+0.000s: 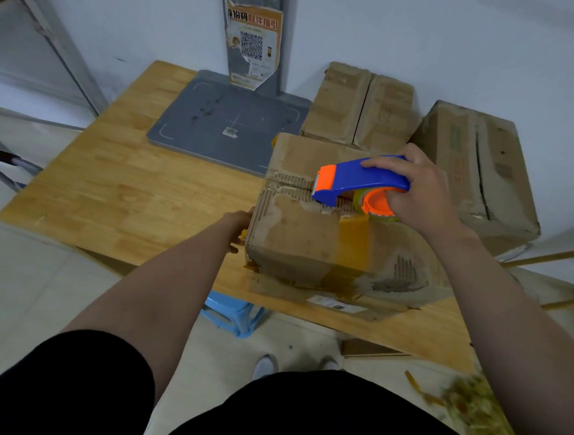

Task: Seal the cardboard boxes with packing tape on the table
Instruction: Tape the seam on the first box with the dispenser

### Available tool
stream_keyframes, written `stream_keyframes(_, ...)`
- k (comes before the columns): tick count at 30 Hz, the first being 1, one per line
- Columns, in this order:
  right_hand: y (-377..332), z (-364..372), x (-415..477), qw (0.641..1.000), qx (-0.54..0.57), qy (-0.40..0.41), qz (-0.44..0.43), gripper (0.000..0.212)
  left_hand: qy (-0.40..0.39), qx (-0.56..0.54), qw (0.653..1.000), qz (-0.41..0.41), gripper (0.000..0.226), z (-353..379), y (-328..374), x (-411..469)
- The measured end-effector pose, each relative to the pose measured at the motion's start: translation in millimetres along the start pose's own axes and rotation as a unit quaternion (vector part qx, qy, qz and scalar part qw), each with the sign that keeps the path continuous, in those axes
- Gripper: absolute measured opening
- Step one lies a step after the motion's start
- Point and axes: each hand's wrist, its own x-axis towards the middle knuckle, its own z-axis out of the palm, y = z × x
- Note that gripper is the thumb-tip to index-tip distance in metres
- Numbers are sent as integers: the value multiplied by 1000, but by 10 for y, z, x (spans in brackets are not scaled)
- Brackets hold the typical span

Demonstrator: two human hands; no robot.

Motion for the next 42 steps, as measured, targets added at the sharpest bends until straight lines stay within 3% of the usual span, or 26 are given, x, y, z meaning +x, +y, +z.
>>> stream_keyframes(4,-30,6,60,1000,-23,-18,6,67,-17,-84,996,-17,43,109,-221,240)
stream_keyframes(7,-30,6,78,999,-22,-34,11,66,-16,-114,993,11,49,218,-438,1117)
stream_keyframes(10,-15,10,63,999,-9,-28,15,66,95,-50,991,77,16,-11,-56,574)
stream_keyframes(12,-3,9,54,1000,-2,-23,19,66,182,-3,976,117,19,-266,227,118)
stream_keyframes(14,14,10,41,1000,6,-16,20,66,210,-31,965,152,21,-453,384,-3)
stream_keyframes(18,40,16,19,1000,14,-11,16,64,133,-81,965,211,27,-466,654,-450)
stream_keyframes(22,51,20,13,1000,13,-5,14,61,147,78,956,243,40,-164,696,-645)
stream_keyframes(24,66,25,9,1000,22,-6,10,62,162,91,952,245,42,-48,661,-635)
stream_keyframes(32,160,-71,12,997,62,-55,0,69,164,50,962,211,59,49,611,-633)
stream_keyframes(39,287,-126,-14,991,101,-83,-20,71,70,-37,984,160,84,-26,606,-751)
stream_keyframes(42,311,-116,-13,989,124,-76,-35,69,35,-58,977,204,60,7,537,-736)
